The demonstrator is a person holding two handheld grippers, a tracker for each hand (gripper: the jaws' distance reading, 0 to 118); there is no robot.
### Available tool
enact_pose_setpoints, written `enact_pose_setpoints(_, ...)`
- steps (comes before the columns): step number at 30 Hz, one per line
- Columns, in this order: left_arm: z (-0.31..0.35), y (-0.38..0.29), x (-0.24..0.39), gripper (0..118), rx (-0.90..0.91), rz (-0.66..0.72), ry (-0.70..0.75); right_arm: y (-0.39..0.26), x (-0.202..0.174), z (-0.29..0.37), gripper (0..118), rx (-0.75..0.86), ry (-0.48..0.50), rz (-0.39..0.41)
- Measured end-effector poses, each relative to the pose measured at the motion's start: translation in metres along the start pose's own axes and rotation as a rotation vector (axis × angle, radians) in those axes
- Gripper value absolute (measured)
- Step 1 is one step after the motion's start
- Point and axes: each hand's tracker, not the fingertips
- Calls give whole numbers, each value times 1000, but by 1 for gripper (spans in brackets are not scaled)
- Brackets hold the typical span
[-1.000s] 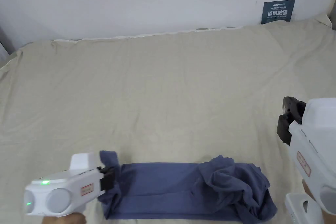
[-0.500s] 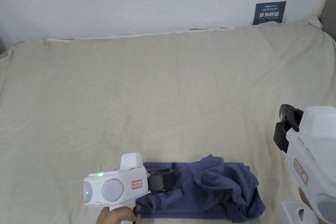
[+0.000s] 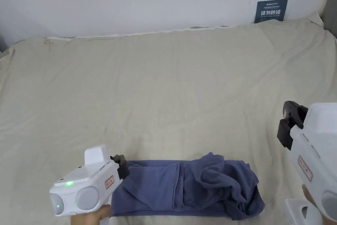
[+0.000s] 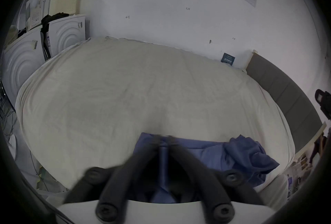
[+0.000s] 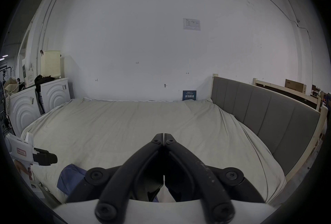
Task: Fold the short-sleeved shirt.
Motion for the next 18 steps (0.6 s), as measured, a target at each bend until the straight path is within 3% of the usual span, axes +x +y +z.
enact_pose_setpoints(10, -41, -53, 50, 0, -145, -59, -129, -4, 7, -4, 1, -19, -10, -5)
enact_pose_setpoints(18, -83, -91, 100, 0, -250, -242, -100, -5, 16, -6, 1, -28, -25, -1)
